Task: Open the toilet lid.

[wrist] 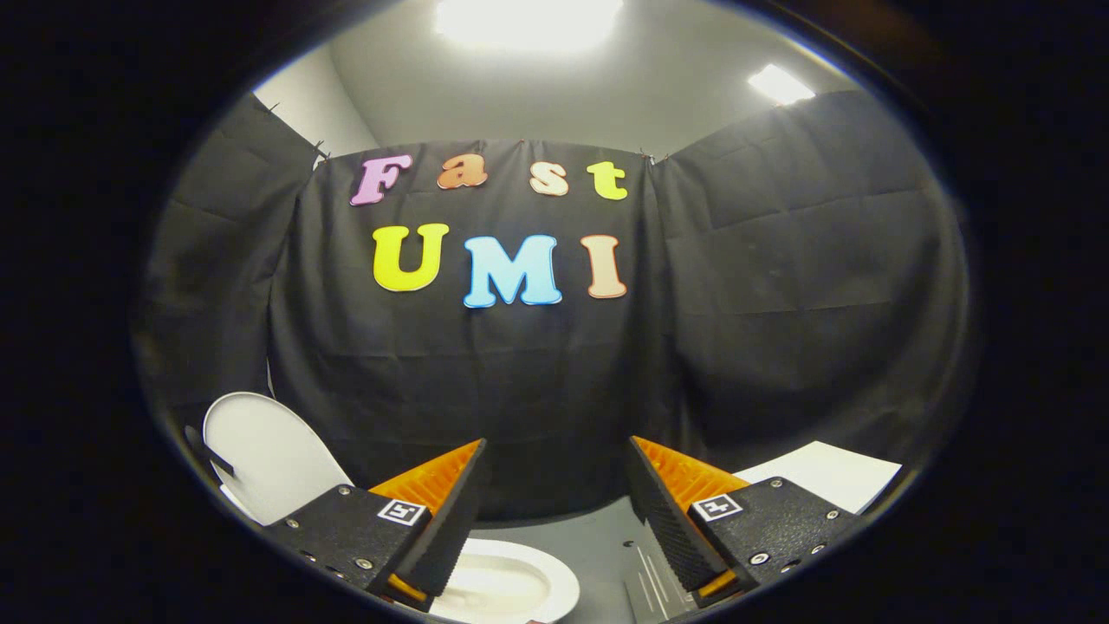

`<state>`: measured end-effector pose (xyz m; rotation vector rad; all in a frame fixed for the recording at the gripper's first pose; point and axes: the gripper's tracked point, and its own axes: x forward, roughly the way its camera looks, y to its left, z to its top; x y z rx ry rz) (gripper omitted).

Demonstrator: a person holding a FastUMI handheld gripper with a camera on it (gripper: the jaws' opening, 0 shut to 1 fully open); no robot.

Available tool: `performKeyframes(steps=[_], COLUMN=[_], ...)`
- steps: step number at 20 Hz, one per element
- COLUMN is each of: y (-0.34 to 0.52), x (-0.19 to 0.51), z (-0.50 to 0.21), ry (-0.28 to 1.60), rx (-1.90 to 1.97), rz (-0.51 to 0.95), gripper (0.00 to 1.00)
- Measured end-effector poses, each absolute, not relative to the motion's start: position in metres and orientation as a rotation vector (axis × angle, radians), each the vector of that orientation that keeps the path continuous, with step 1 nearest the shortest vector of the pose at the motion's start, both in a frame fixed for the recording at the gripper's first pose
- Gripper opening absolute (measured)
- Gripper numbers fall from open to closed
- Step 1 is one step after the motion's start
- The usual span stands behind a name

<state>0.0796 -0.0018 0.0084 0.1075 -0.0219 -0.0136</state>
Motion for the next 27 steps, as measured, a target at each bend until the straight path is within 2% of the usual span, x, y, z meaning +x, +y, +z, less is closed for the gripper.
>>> performKeyframes(steps=[9,12,15,27], y=[-0.034,-0.05,-0.058,-0.011], x=[0.007,-0.005,-0.01,-0.015], z=[0.01,0.001,-0.004,0.031], ry=[-0.07,-0.079,-0.047,-0.071], rx=[0.165,0.155,0.084,-0.094], rz=[0.024,-0.023,-0.09,-0.054], gripper=[0.96,0.96,0.96,0.95])
